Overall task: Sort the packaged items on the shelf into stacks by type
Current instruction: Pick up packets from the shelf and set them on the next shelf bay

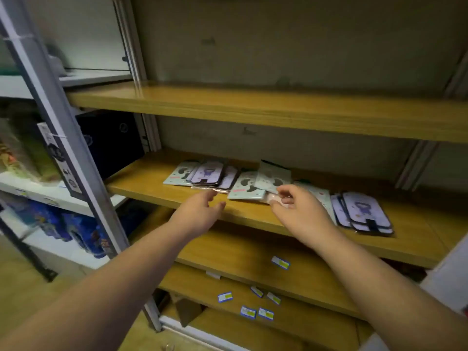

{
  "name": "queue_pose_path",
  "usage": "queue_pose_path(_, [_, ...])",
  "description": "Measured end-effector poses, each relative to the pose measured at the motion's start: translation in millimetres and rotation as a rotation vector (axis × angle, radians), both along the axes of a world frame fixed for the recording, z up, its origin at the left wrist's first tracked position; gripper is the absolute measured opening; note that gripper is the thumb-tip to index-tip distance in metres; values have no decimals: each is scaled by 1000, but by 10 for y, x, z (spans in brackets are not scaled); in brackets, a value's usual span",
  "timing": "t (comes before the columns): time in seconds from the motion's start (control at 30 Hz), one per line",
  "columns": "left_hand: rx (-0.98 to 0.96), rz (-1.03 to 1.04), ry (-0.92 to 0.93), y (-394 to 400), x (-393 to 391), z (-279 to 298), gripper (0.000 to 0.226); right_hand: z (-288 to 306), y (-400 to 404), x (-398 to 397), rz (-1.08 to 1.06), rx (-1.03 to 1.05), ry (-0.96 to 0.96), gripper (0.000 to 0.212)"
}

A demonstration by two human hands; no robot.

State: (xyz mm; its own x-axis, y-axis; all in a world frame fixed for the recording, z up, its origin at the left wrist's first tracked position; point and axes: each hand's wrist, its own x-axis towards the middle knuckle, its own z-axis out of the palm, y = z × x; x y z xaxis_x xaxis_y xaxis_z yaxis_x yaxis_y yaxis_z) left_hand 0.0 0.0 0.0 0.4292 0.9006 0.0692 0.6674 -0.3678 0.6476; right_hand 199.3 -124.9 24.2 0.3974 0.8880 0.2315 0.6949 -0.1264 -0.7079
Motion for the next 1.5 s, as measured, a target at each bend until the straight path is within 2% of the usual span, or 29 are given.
queue_pose_path(0.17, [30, 172, 109, 795, -73, -39, 61, -152, 519, -152, 0, -21, 229, 39])
queue_pose_path(0.3, [234, 187, 328, 1400, 126, -57, 75, -244, 947, -241, -18, -5, 364, 34])
queue_pose_path(0.4, [146, 149, 468, 1707, 227, -146, 86, -286, 1179, -283, -43, -3, 374, 37])
queue_pose_path(0.47, [141, 112, 457, 1835, 231, -231, 86, -319, 1272, -283, -59, 4, 386, 39])
queue_pose_path(0.63, [93, 71, 140, 2042, 164, -206, 83, -360, 1383, -204, -122, 51, 312, 32])
queue_pose_path(0.67, [53, 61, 42, 2068, 160, -192, 70, -361, 1386, -166, -160, 60, 285, 32])
queue_pose_path(0.73, [-60, 48, -232, 2088, 147, -185, 28, -380, 1368, -32, -282, 33, 188, 33])
queue_pose_path(0.77, [-153, 39, -355, 2084, 140, -186, 18, -389, 1348, 71, -348, 18, 127, 28])
queue_pose_path(0.83, [-353, 12, -540, 2060, 132, -188, 17, -379, 1282, 285, -471, -54, 7, 20])
queue_pose_path(0.9, [-498, -8, -689, 1993, 157, -178, 19, -386, 1221, 471, -524, -222, -177, 33])
queue_pose_path(0.97, [-622, -34, -815, 1900, 209, -180, 21, -396, 1235, 557, -485, -434, -368, 49])
queue_pose_path(1.07, [-756, -99, -892, 1745, 311, -212, 21, -379, 1334, 508, -508, -494, -290, 81])
queue_pose_path(1.2, [-831, -133, -942, 1618, 416, -226, 31, -397, 1542, 462, -542, -640, -342, 116])
queue_pose_path(1.3, [-802, -154, -991, 1548, 473, -253, 28, -409, 1636, 410, -530, -653, -345, 119])
queue_pose_path(1.4, [-770, -151, -1043, 1492, 504, -300, 23, -436, 1666, 320, -536, -565, -217, 110])
queue_pose_path(1.5, [-814, -130, -1080, 1444, 504, -340, 24, -482, 1678, 296, -511, -490, -224, 104])
